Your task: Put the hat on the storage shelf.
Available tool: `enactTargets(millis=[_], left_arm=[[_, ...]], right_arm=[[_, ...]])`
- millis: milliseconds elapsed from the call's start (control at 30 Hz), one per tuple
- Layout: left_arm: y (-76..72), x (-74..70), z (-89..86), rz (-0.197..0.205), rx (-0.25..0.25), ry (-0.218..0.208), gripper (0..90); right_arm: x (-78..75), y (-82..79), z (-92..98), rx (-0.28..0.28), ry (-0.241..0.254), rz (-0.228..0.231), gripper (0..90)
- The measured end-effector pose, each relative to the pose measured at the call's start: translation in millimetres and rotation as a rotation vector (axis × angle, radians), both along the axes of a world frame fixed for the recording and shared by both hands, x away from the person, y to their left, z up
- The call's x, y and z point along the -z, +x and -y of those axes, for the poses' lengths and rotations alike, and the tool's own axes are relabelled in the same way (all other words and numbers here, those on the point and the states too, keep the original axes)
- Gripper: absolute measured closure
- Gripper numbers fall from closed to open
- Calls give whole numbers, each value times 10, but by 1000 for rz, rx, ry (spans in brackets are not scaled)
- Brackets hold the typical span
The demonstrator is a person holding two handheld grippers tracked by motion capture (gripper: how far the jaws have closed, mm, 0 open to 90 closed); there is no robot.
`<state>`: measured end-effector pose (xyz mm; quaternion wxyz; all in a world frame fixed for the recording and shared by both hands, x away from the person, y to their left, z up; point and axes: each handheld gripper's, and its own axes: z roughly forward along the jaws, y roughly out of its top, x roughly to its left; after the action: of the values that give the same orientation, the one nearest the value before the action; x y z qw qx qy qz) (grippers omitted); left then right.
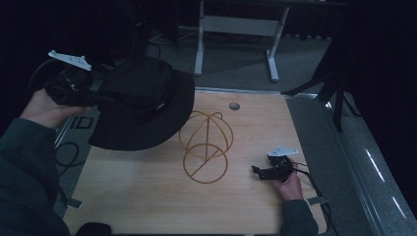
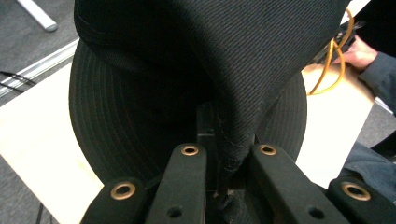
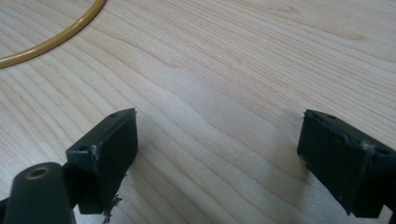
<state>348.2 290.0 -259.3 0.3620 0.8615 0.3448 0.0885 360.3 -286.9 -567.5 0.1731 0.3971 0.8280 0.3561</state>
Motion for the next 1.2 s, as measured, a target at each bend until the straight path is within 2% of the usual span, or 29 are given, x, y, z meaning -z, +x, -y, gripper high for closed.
enactTargets(millis=[600, 967, 1067, 1200], left_arm=[[-48, -107, 116, 18, 67, -19, 880], [-42, -183, 280, 21, 119, -1, 880], [-28, -198, 331, 18, 130, 15, 880], [3, -238, 461, 21, 155, 31, 880]], right_arm=[[0, 0, 0, 0, 0, 0, 122], [0, 0, 0, 0, 0, 0, 122], [0, 0, 0, 0, 0, 0, 122], [0, 0, 0, 0, 0, 0, 122]])
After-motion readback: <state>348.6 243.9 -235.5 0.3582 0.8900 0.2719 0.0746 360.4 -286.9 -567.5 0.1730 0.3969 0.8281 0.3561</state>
